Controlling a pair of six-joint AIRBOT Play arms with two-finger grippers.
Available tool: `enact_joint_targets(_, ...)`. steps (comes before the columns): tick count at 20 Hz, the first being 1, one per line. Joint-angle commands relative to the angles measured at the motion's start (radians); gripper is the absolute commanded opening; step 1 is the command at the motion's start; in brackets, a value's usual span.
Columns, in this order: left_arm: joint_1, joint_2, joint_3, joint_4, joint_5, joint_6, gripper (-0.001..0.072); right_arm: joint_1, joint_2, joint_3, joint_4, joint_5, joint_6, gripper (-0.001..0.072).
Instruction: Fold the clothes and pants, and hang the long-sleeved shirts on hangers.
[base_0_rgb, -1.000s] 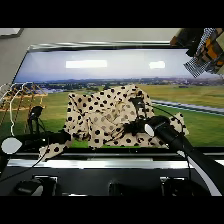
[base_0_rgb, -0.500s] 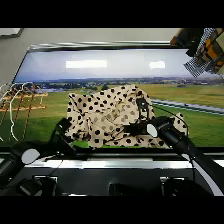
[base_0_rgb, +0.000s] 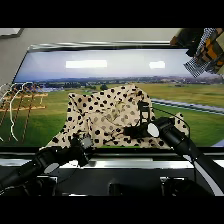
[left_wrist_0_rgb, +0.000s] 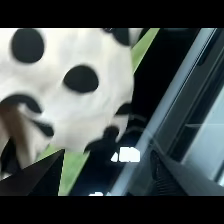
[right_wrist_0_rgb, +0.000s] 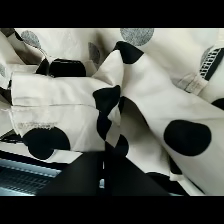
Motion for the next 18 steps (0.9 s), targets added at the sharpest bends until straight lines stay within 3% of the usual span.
enact_joint_targets(1,-0.029,-0.098,0.002,0.020,0.163,0.003,0.0611,0.001,0.001,0.001,0.012,0.006,0.020,0.0030)
enact_joint_targets(4,-0.029,-0.162,0.015,0.019,0.215,0.002,0.0587,0.001,0.001,0.001,0.013,0.009,0.020,0.0031)
enact_joint_targets(5,-0.029,-0.177,0.023,0.019,0.228,-0.002,0.0529,0.001,0.001,0.001,0.013,0.011,0.020,0.0031)
enact_joint_targets(6,-0.029,-0.182,0.035,0.019,0.233,-0.013,0.0215,0.001,0.001,0.001,0.013,0.014,0.019,0.0031)
enact_joint_targets(7,-0.026,-0.181,0.048,0.019,0.238,-0.016,0.0030,0.001,0.001,0.001,0.013,0.016,0.019,0.0031)
enact_joint_targets(10,-0.008,-0.180,0.111,0.019,0.239,-0.098,0.0025,0.001,0.003,0.001,0.013,0.017,0.019,0.0031)
enact_joint_targets(15,0.088,-0.180,0.220,0.019,0.136,-0.339,0.0023,0.001,0.019,0.001,0.013,0.043,0.019,0.0031)
enact_joint_targets(17,0.105,-0.180,0.256,0.020,0.042,-0.287,0.0031,0.001,0.029,0.001,0.013,0.051,0.019,0.0033)
enact_joint_targets(18,0.105,-0.179,0.262,0.020,-0.002,-0.252,0.0148,0.001,0.037,0.001,0.013,0.053,0.019,0.0037)
